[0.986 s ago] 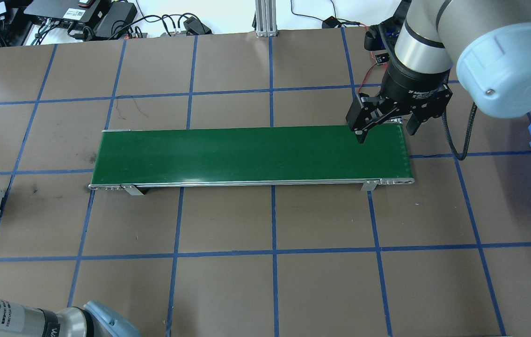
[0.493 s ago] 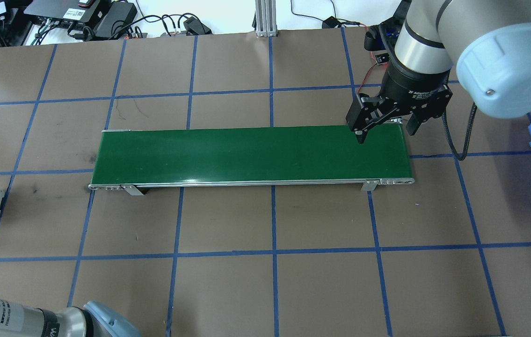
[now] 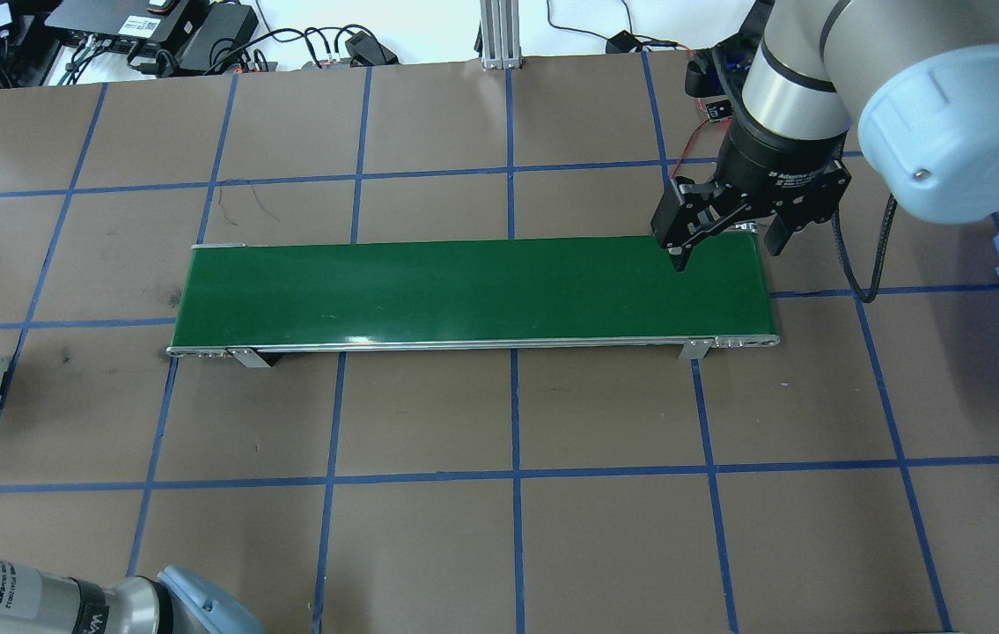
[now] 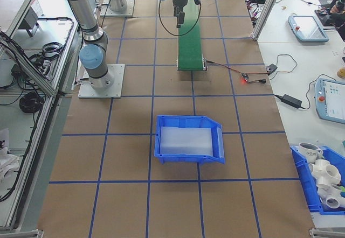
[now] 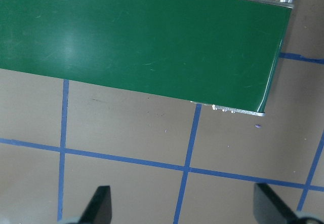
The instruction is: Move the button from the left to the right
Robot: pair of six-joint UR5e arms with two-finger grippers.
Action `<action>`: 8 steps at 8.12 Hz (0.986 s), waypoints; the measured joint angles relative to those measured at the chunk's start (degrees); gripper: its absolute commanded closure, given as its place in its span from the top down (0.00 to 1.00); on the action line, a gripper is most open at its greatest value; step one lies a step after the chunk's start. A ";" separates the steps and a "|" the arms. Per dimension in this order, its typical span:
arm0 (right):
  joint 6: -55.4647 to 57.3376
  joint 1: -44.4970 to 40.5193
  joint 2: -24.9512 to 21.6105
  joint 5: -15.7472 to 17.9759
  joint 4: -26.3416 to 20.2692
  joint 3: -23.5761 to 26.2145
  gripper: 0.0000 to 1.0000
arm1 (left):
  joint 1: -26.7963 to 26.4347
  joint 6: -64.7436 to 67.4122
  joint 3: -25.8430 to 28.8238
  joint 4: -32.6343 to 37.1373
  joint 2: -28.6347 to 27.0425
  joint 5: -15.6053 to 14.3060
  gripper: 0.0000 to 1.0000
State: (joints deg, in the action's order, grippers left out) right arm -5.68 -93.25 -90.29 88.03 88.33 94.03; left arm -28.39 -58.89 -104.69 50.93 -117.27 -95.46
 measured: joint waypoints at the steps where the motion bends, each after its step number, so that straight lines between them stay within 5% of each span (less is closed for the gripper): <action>1: -0.03 0.00 0.01 0.02 0.00 0.01 1.00 | 0.00 0.15 -0.04 -0.14 -0.35 -1.66 0.47; 2: -0.10 0.00 0.02 0.06 0.03 -0.01 1.00 | 0.00 0.22 -0.04 -0.18 -0.50 -2.83 0.40; 4: -0.06 0.00 0.05 0.05 0.01 -0.01 1.00 | 0.00 0.34 0.23 -0.15 -0.42 -4.50 0.05; 8: -0.06 0.00 0.12 0.05 0.00 0.08 1.00 | -0.61 1.90 0.45 -0.08 0.76 -5.11 0.00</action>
State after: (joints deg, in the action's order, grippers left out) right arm -5.74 -93.25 -90.16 88.08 88.33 94.11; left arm -29.00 -56.99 -104.24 50.86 -116.51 -100.57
